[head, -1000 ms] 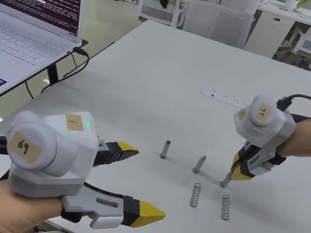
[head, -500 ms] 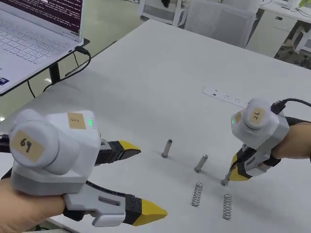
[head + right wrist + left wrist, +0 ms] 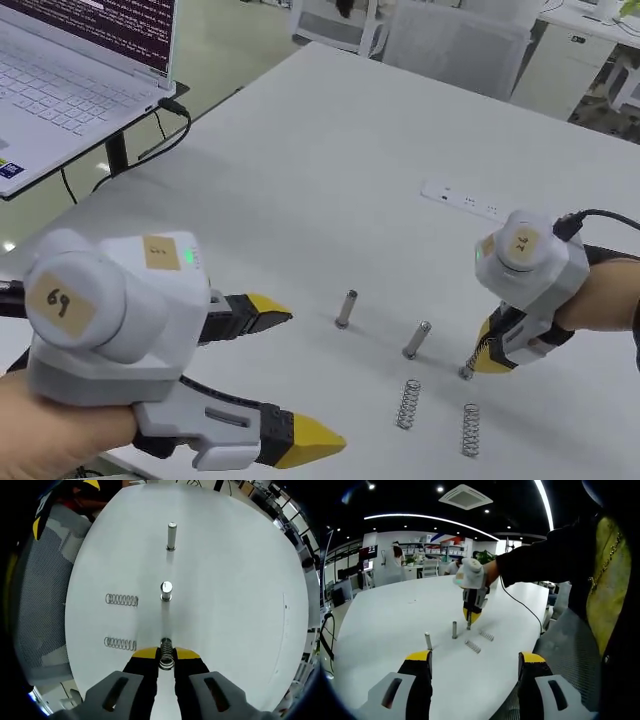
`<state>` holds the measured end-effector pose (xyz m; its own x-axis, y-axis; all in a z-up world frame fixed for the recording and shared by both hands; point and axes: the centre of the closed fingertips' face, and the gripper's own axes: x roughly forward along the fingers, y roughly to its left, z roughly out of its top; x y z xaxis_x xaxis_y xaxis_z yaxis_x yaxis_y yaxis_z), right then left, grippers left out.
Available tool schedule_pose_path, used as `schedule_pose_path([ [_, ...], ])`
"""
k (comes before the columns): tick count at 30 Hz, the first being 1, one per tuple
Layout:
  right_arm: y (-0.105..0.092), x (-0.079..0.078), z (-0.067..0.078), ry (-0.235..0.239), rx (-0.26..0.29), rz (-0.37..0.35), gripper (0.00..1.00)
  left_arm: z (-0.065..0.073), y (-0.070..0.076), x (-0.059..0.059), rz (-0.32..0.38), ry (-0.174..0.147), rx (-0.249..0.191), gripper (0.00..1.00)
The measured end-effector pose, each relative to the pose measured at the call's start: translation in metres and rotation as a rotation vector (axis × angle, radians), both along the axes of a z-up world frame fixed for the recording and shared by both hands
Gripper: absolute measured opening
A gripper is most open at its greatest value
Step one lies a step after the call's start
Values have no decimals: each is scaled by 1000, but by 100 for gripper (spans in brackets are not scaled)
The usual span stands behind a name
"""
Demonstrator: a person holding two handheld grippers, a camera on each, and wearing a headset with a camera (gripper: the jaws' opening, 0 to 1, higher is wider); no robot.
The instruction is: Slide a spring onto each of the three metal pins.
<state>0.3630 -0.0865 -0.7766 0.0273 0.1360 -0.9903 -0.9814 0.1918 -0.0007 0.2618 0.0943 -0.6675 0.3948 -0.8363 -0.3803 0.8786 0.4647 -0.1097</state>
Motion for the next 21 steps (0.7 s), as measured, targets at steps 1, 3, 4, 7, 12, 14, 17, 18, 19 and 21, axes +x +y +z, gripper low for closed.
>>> schedule_pose_path([
  [1,0,0,0,2,1,0,9,0,0,0,-1,-1,0,66],
  [3,1,-1,-2,6,4,-6,9,0,0,0,0,-1,0,66],
  [4,1,-1,-2,5,3,-6,9,0,0,0,1,-1,1,66],
  [7,1,-2,-3,10,5,-8,9,0,1,0,1,-1,0,66],
  [12,2,0,-4,7,3,-7,9,1,1,1,3,-3,-5,65],
  [14,1,0,-4,8,0,-10,9,2,1,1,5,-5,-9,65],
  [17,1,0,-5,7,3,-16,9,1,1,1,4,-3,-8,65],
  [18,1,-1,-5,8,3,-17,9,2,1,1,2,-3,-9,65],
  [19,1,-1,-5,8,3,-16,10,2,1,1,2,-3,-10,65],
  [21,0,0,-4,4,3,-19,11,2,1,1,2,-3,-8,65],
])
